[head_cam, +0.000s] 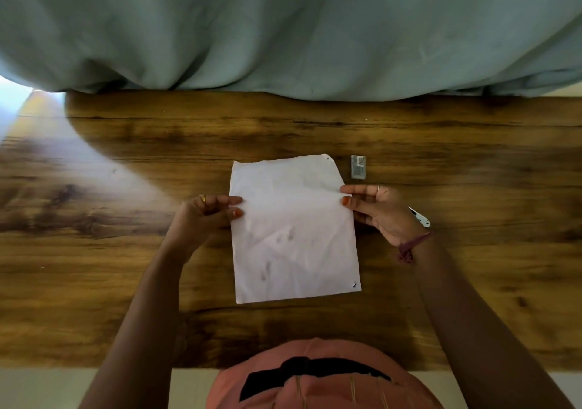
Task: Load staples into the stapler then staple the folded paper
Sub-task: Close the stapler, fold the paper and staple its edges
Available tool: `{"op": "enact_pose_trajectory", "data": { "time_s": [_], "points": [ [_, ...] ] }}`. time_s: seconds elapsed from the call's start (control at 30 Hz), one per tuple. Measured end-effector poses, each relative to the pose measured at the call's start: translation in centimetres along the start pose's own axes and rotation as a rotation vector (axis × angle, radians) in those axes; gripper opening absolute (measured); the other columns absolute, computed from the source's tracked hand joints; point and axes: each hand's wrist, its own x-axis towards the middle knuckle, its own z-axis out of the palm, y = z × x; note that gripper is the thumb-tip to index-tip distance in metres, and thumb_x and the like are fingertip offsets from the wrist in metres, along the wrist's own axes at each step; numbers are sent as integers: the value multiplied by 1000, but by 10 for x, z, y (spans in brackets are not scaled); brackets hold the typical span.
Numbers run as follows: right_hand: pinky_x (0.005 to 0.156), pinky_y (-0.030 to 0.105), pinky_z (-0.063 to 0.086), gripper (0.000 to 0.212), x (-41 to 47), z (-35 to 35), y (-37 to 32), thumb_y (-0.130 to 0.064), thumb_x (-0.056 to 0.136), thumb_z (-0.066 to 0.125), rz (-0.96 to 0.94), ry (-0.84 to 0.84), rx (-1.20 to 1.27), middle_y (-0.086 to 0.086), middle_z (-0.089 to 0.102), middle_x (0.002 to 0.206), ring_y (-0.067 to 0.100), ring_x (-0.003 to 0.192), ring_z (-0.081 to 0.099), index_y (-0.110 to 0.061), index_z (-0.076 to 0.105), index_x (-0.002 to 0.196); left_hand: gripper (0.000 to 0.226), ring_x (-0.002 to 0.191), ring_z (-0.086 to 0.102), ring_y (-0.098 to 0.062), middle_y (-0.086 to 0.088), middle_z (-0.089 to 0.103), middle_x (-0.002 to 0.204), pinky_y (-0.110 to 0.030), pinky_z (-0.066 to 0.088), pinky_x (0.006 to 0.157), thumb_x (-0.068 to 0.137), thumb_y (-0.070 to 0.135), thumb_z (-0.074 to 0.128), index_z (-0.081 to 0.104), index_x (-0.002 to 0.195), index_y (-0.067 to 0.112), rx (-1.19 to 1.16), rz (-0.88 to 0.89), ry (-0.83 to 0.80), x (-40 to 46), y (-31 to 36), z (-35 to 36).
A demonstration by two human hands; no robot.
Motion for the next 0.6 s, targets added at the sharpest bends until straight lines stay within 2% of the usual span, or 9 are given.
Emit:
{"op": "enact_pose_trajectory", "data": {
  "time_s": [0.1, 0.2, 0.3, 0.37, 0.47, 0.53, 0.6],
  "points": [
    [84, 30, 56, 35, -4, -5, -10, -27, 60, 79, -122, -16, -210, 0, 68, 111, 16, 103, 65, -31, 72, 94, 40, 88, 70, -5, 6, 76, 91, -13, 54, 72, 63, 19, 77, 70, 102, 26, 155, 47, -39, -1, 7, -3],
    [86, 28, 55, 38, -8, -11, -22, -26, 66, 78, -216, -84, -394, -3, 68, 109, 14, 102, 64, -33, 67, 101, 54, 78, 67, 1, 9, 72, 79, -11, 52, 74, 57, 31, 78, 66, 110, 31, 454, 121, -4, -2, 13, 0],
    [88, 29, 53, 33, -9, -12, -32, -21, 76, 74, -279, -33, -560, -2, 67, 108, 15, 101, 62, -29, 66, 108, 59, 78, 67, -11, 8, 69, 83, -27, 55, 79, 58, 36, 76, 67, 114, 22, 532, 149, 100, -3, 21, 5],
    [89, 29, 51, 33, -10, -12, -37, -20, 79, 73, -294, -2, -610, -4, 67, 108, 14, 101, 61, -24, 67, 111, 52, 72, 65, -17, 5, 71, 84, -34, 55, 72, 58, 38, 78, 71, 106, 21, 554, 143, 143, -5, 28, 8],
    [89, 28, 50, 31, -12, -10, -45, -22, 83, 69, -351, 14, -712, -2, 67, 109, 12, 100, 60, -19, 67, 113, 19, 65, 65, -16, 10, 73, 89, -36, 56, 60, 65, 31, 82, 72, 81, 27, 702, 229, 213, -5, 39, 11],
    [84, 23, 50, 26, -15, -8, -51, -23, 84, 67, -438, 34, -749, -4, 68, 104, 6, 94, 60, -21, 68, 110, 12, 68, 66, -5, 9, 72, 91, -22, 55, 58, 69, 27, 80, 70, 71, 22, 715, 322, 240, -5, 48, 13],
    [79, 23, 50, 21, -17, -6, -59, -22, 85, 67, -544, 78, -754, -2, 68, 99, 10, 92, 61, -20, 70, 106, 19, 68, 63, 7, 8, 72, 88, -8, 48, 56, 70, 25, 80, 73, 74, 8, 703, 401, 291, -4, 58, 13]
  ]
}}
